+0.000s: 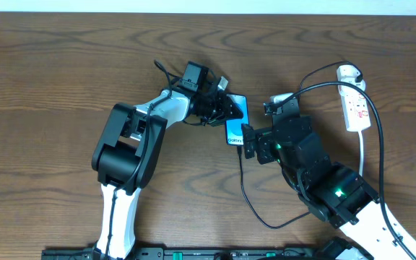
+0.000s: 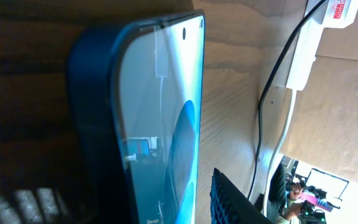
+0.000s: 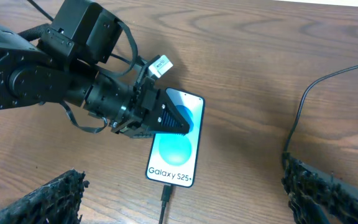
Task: Plug charger to phone and switch on socket
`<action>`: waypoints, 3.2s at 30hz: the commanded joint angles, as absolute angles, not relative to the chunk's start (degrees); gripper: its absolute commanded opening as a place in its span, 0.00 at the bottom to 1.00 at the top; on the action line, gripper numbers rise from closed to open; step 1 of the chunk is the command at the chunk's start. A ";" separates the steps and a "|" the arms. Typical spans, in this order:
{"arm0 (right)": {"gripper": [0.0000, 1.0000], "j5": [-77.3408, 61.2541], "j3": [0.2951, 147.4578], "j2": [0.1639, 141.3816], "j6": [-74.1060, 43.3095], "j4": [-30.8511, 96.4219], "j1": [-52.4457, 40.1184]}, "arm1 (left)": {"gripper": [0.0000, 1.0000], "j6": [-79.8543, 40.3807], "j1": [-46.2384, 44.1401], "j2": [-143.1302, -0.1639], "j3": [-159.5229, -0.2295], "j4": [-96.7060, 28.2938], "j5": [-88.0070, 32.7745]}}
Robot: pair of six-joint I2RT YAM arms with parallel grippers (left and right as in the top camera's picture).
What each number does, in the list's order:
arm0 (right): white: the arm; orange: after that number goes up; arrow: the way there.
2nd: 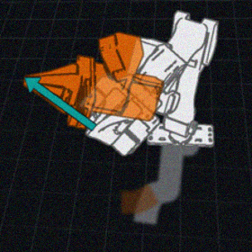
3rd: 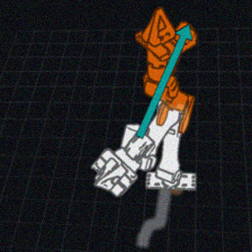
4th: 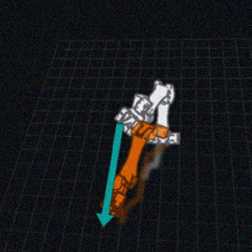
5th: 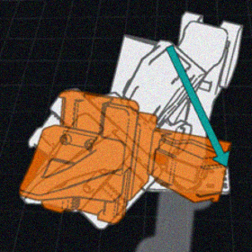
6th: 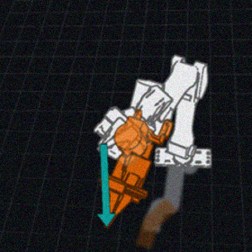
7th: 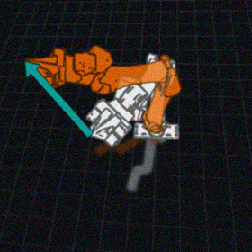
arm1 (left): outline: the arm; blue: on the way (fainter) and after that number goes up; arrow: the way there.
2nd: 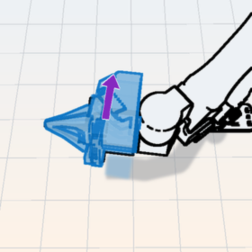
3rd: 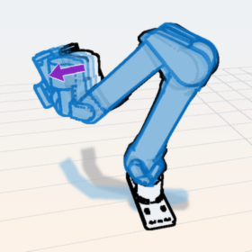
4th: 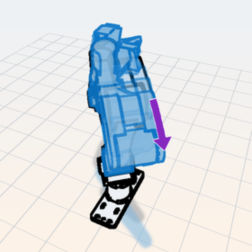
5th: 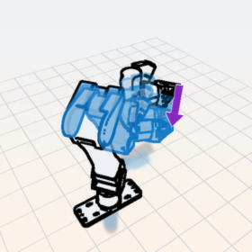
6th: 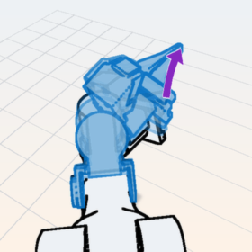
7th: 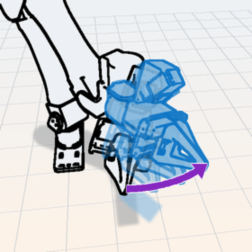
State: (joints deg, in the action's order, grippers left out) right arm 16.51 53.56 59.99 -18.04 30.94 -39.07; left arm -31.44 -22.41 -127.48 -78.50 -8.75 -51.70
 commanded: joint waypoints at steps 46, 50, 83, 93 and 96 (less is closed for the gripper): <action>0.99 17.43 54.63 63.02 -18.85 32.36 -38.54 | 0.41 -22.68 -22.98 -128.75 -77.47 -20.45 -31.68; 0.99 17.43 54.63 63.02 -18.83 32.38 -38.54 | 0.42 -22.26 -23.07 -128.75 -77.47 -20.25 -31.68; 0.99 17.43 54.63 63.02 -18.83 32.40 -38.54 | 0.43 -24.97 -23.59 -128.75 -77.47 -19.49 -28.56; 0.99 17.43 54.63 63.02 -18.83 32.60 -38.54 | 0.48 -20.80 -23.59 -128.75 -77.47 -19.11 -31.55; 0.99 17.43 54.63 63.02 -18.83 32.60 -38.54 | 0.51 -16.71 -23.62 -128.73 -77.47 -18.76 -34.76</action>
State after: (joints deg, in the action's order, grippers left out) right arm 16.51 53.56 63.00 -18.04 32.36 -39.07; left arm -22.96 -23.99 -124.01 -80.40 -17.50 -39.53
